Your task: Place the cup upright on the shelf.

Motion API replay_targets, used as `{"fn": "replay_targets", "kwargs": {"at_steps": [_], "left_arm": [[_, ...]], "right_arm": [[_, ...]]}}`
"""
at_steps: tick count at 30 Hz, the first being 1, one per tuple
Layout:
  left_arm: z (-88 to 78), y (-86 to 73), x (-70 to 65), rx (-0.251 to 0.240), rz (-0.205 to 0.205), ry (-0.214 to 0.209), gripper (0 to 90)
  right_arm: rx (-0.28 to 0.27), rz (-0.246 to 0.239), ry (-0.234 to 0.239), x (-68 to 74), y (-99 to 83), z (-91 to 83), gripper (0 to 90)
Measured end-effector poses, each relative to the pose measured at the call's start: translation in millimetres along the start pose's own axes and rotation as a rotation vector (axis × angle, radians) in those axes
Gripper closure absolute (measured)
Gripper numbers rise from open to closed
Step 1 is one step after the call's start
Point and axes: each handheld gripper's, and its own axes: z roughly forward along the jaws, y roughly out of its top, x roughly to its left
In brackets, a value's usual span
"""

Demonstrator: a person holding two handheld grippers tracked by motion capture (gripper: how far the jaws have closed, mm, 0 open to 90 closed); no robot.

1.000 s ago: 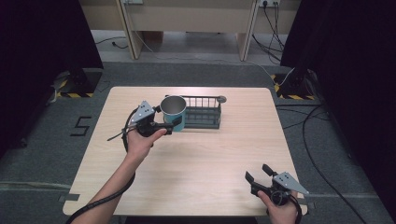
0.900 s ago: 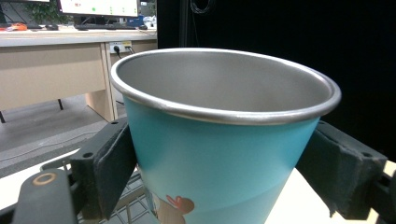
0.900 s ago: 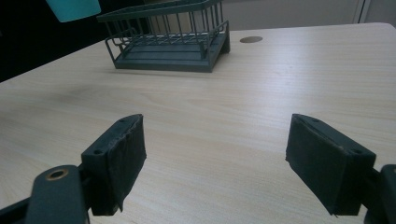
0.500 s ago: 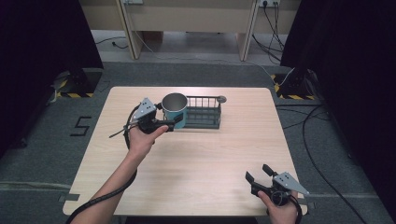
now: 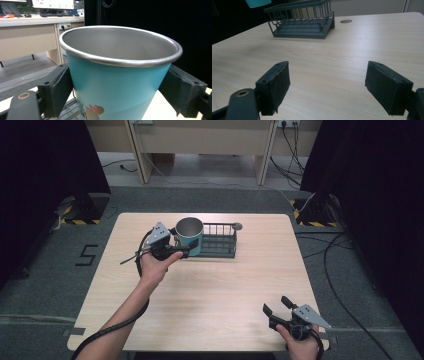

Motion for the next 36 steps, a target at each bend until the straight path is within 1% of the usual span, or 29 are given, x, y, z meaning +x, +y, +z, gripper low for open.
{"fn": "replay_targets", "kwargs": {"at_steps": [16, 26, 36], "left_arm": [[13.2, 6.3, 3.9, 0.007, 0.002, 0.003, 14.9], [22.8, 7.1, 8.2, 0.012, -0.012, 0.01, 14.9], [33.4, 9.8, 10.9, 0.019, -0.012, 0.018, 14.9]], "right_arm": [[0.0, 0.002, 0.0, -0.8, -0.4, 0.4, 20.7], [0.002, 0.001, 0.0, -1.0, -0.6, 0.2, 20.7], [0.001, 0.003, 0.001, -1.2, -0.7, 0.0, 20.7]]}}
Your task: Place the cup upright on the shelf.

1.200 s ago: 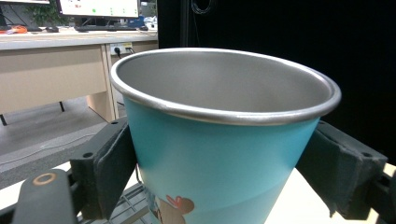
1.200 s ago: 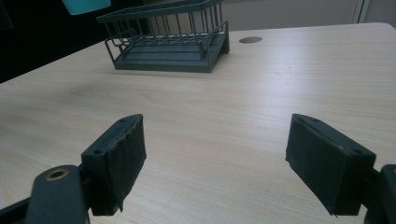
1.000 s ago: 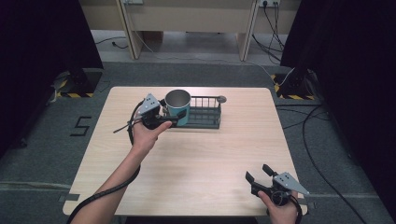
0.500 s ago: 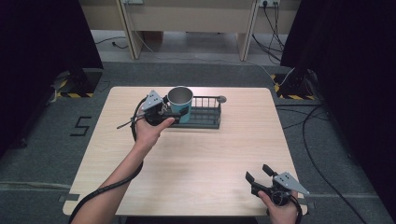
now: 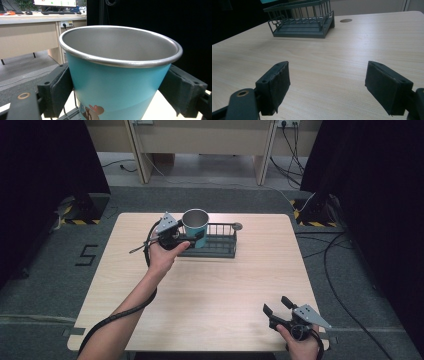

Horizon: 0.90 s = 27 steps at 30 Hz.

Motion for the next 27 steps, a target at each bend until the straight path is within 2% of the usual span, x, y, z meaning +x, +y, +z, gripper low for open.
{"fn": "replay_targets", "kwargs": {"at_steps": [27], "left_arm": [[25.4, 5.6, 9.0, 0.015, -0.003, 0.036, 14.9]], "right_arm": [[-0.005, -0.004, 0.002, -0.3, -0.1, -0.8, 20.7]]}}
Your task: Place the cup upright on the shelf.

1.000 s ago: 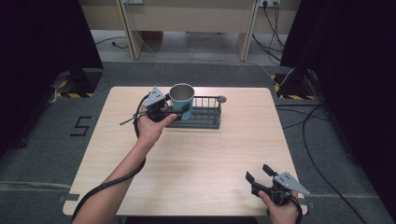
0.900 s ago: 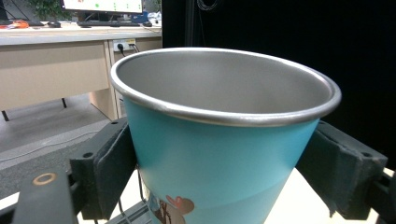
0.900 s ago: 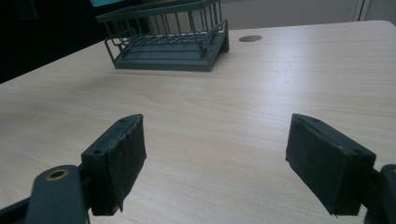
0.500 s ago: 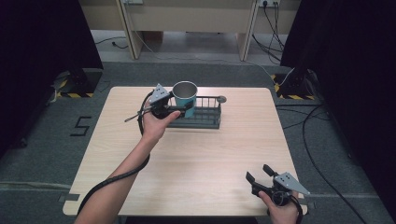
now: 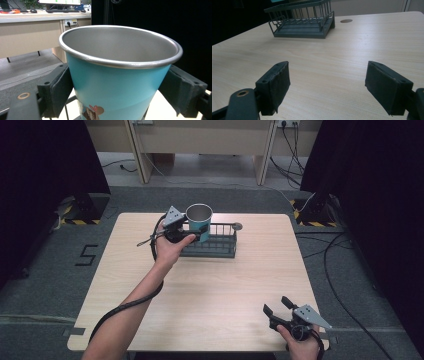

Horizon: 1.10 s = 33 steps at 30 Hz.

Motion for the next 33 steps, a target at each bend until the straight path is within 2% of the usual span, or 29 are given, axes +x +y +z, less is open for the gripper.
{"fn": "replay_targets", "kwargs": {"at_steps": [9, 33], "left_arm": [[7.2, 1.6, 3.4, 0.007, -0.005, 0.009, 14.8], [24.9, -6.4, 11.5, 0.035, -0.031, 0.036, 14.9]], "right_arm": [[0.002, 0.001, 0.002, -0.1, -0.3, 0.1, 20.6], [0.007, 0.013, 0.007, 0.4, -1.0, -0.3, 20.6]]}}
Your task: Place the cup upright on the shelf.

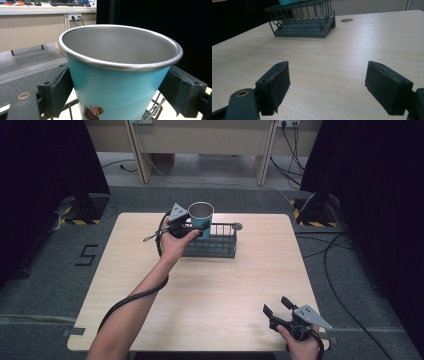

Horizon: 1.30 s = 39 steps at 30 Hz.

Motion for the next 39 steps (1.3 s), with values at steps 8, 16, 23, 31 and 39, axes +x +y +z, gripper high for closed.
{"fn": "replay_targets", "kwargs": {"at_steps": [8, 16, 23, 31, 39], "left_arm": [[6.6, -2.5, 0.8, 0.013, 0.0, 0.007, 14.9], [11.7, -7.4, 1.0, 0.025, -0.007, 0.015, 14.9], [14.7, -13.2, 4.0, 0.046, -0.009, 0.029, 14.9], [17.1, -19.2, 5.8, 0.067, -0.006, 0.043, 14.8], [19.5, -22.2, 5.6, 0.077, -0.007, 0.045, 14.8]], "right_arm": [[0.0, 0.0, 0.0, -0.3, -0.2, -0.2, 20.6], [0.0, -0.008, -0.002, -1.1, -0.3, -0.7, 20.6], [-0.001, -0.009, -0.002, -1.4, -0.5, -0.6, 20.6], [0.0, -0.003, 0.001, -0.6, -0.4, -0.6, 20.6], [-0.001, -0.003, 0.002, -0.6, -0.3, -0.8, 20.6]]}}
